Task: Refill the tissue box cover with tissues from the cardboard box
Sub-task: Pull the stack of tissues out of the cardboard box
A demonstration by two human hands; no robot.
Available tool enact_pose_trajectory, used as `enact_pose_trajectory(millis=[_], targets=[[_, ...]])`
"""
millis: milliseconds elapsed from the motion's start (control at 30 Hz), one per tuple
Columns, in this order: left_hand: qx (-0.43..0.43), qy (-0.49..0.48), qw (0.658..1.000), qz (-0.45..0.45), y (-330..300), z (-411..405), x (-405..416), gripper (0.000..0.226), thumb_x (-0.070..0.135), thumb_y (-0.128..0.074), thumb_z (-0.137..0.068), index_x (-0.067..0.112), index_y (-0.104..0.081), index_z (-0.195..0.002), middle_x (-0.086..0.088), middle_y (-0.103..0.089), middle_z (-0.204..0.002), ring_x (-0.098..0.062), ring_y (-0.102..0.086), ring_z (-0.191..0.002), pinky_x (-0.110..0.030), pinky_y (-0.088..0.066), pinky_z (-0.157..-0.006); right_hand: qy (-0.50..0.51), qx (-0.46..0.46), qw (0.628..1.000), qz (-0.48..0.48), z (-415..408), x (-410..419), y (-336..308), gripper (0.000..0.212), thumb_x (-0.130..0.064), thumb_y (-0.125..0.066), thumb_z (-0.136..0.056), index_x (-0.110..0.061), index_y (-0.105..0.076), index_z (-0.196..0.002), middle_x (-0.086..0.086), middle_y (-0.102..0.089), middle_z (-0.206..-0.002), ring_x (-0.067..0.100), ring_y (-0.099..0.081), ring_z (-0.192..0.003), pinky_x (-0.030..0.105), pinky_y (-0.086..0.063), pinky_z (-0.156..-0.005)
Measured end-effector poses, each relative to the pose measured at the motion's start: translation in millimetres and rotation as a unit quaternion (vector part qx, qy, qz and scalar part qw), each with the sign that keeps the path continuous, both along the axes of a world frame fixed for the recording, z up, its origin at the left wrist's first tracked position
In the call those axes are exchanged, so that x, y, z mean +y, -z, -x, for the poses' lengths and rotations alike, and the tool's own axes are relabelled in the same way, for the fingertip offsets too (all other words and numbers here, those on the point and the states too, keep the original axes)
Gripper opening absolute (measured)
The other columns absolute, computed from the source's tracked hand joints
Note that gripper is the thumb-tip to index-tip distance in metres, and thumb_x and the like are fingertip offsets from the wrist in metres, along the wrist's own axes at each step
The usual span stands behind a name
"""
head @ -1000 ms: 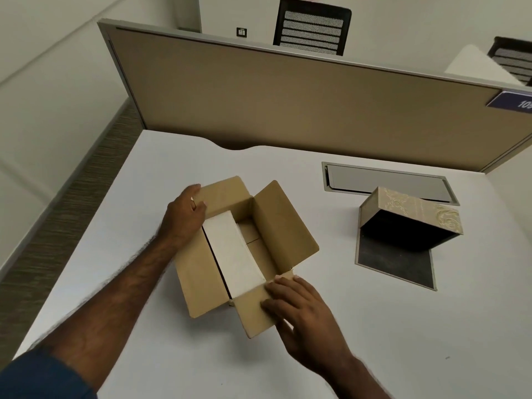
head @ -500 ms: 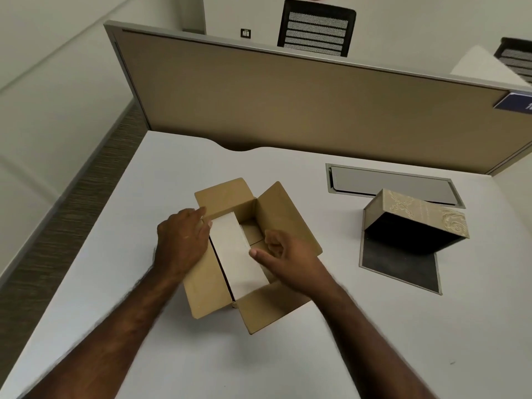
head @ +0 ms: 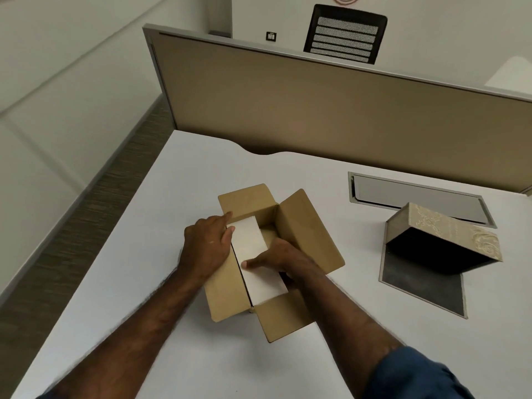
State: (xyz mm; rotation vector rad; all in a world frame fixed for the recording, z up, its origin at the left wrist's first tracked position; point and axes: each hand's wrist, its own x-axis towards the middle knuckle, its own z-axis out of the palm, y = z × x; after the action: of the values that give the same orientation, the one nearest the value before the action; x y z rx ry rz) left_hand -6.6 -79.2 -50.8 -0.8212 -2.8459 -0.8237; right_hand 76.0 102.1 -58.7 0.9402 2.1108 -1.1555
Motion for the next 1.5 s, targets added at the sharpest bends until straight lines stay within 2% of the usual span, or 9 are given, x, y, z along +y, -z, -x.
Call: enact_pose_trajectory(millis=[67,133,333,667,900,1067,1200,1333,1500], targets=[[-0.009,-0.001,1.000,-0.002,-0.3,0.4,0.8,0.031,0.029,-0.060,-0.100,0.012,-0.070,-0.124,-0.009,-0.075,-0.112,-0.034,-0.068,-0.100,-0.050,-0.051,-0.090,0.019,0.000,1.000,0.019,2.6,0.2,1.7,0.093,-0.053,-0.101,-0.067,-0.012,-0.052,-0.134,0.000,-0.064,-0.109,0.021,-0.065,-0.097,0.038,-0.055,-0.078],[-0.017,0.000,1.000,-0.006,-0.8,0.5,0.6,0.033,0.030,-0.058,-0.101,0.012,-0.069,-0.126,-0.009,-0.075,-0.113,-0.033,-0.068,-0.101,-0.051,-0.050,-0.091,0.041,-0.006,0.998,0.049,3.6,1.7,5.0,0.090,-0.051,-0.102,-0.067,-0.013,-0.053,-0.132,-0.001,-0.063,-0.103,0.022,-0.065,-0.098,0.039,-0.058,-0.082],[-0.030,0.014,0.999,-0.016,-3.1,-0.9,-0.1,0.040,0.030,-0.056,-0.102,0.015,-0.063,-0.139,-0.008,-0.075,-0.119,-0.030,-0.068,-0.105,-0.050,-0.052,-0.094,0.083,-0.022,0.992,0.095,2.0,4.7,15.3,0.090,-0.053,-0.104,-0.055,-0.018,-0.055,-0.122,0.005,-0.070,-0.115,0.029,-0.070,-0.105,0.052,-0.063,-0.097],[-0.033,0.016,0.999,-0.023,-5.1,0.1,-0.6,0.038,0.028,-0.059,-0.101,0.013,-0.065,-0.136,-0.009,-0.075,-0.117,-0.031,-0.069,-0.104,-0.050,-0.051,-0.096,0.116,-0.018,0.980,0.159,3.5,12.5,9.4,0.082,-0.046,-0.100,-0.072,-0.013,-0.060,-0.134,0.013,-0.072,-0.134,0.034,-0.071,-0.121,0.052,-0.056,-0.112],[-0.019,0.010,0.999,-0.037,-3.9,1.2,-3.0,0.036,0.027,-0.063,-0.099,0.012,-0.068,-0.132,-0.010,-0.077,-0.116,-0.032,-0.071,-0.102,-0.046,-0.053,-0.095,0.110,0.036,0.982,0.147,-3.5,5.3,23.7,0.075,-0.057,-0.094,-0.076,-0.011,-0.065,-0.129,0.010,-0.075,-0.125,0.030,-0.073,-0.114,0.049,-0.060,-0.106],[-0.017,0.005,0.999,-0.038,-4.5,0.3,-4.1,0.038,0.027,-0.064,-0.099,0.010,-0.068,-0.132,-0.012,-0.076,-0.117,-0.031,-0.072,-0.102,-0.044,-0.053,-0.095,0.090,0.076,0.988,0.097,-5.3,1.7,29.9,0.081,-0.068,-0.090,-0.074,-0.013,-0.063,-0.127,0.007,-0.073,-0.122,0.026,-0.072,-0.111,0.037,-0.059,-0.086],[-0.021,-0.002,0.999,-0.036,-4.4,0.3,-3.4,0.037,0.027,-0.064,-0.099,0.011,-0.068,-0.132,-0.011,-0.076,-0.119,-0.031,-0.072,-0.103,-0.044,-0.053,-0.095,0.098,0.087,0.984,0.121,-6.2,3.5,30.1,0.078,-0.066,-0.092,-0.072,-0.013,-0.063,-0.121,0.009,-0.073,-0.123,0.027,-0.072,-0.113,0.040,-0.060,-0.092],[-0.023,-0.002,0.999,-0.036,-3.2,1.8,-3.7,0.036,0.029,-0.063,-0.099,0.011,-0.070,-0.129,-0.009,-0.076,-0.121,-0.029,-0.073,-0.103,-0.041,-0.053,-0.096,0.110,0.088,0.980,0.139,-5.9,4.1,27.6,0.067,-0.063,-0.093,-0.073,-0.021,-0.056,-0.109,0.008,-0.073,-0.121,0.025,-0.072,-0.109,0.034,-0.058,-0.080],[-0.027,-0.018,0.999,-0.027,-4.0,0.6,-3.9,0.040,0.034,-0.064,-0.098,0.013,-0.069,-0.132,-0.010,-0.076,-0.119,-0.030,-0.074,-0.100,-0.045,-0.054,-0.094,0.102,0.102,0.981,0.131,-6.1,1.6,28.1,0.071,-0.066,-0.092,-0.071,-0.025,-0.053,-0.114,0.004,-0.070,-0.121,0.024,-0.072,-0.110,0.043,-0.063,-0.099]])
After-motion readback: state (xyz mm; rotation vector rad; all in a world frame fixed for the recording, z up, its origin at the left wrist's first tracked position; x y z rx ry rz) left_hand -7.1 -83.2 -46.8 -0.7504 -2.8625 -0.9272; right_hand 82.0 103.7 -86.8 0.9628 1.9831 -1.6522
